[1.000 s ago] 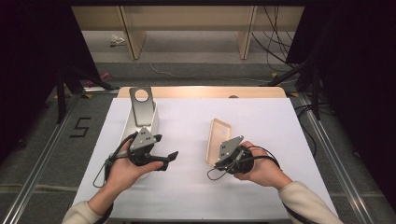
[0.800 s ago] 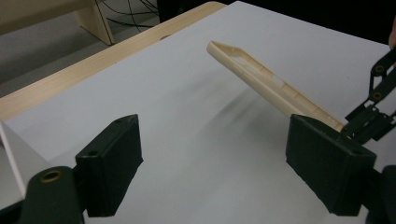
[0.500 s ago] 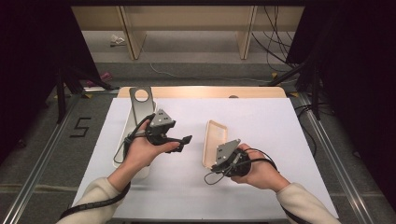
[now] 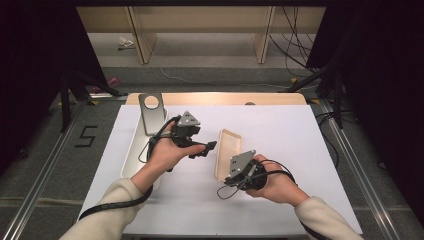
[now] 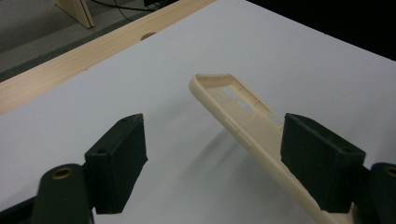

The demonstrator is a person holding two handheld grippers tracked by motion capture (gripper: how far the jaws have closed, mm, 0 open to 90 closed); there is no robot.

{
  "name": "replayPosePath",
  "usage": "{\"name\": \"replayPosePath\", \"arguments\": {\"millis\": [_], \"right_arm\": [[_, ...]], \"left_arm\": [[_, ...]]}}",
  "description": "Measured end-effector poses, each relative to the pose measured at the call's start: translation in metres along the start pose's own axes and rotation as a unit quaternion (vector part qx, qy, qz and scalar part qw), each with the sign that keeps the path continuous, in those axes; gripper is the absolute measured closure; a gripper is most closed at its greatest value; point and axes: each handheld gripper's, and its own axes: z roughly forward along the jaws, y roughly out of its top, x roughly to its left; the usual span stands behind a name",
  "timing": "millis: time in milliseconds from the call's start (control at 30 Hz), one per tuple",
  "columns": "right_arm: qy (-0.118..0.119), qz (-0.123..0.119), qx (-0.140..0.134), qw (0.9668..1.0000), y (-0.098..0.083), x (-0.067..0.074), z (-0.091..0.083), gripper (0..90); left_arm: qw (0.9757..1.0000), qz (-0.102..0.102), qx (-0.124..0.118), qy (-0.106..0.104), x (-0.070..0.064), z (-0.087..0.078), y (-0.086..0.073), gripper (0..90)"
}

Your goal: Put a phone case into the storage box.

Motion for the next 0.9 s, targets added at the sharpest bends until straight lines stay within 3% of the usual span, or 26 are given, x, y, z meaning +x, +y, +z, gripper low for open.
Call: {"name": "replayPosePath", "arguments": {"millis": [433, 900], "right_arm": [[0.004, -0.005, -0.003, 1.0, 0.003, 0.002, 0.0, 88.1], [0.003, -0.01, -0.005, 0.9999, 0.006, 0.003, 0.0, 88.1]], "left_arm": [[0.9998, -0.016, 0.012, 0.003, 0.002, 0.02, 0.014, 24.2], [0.999, -0.031, 0.031, 0.0, 0.004, 0.037, 0.016, 28.4]]}}
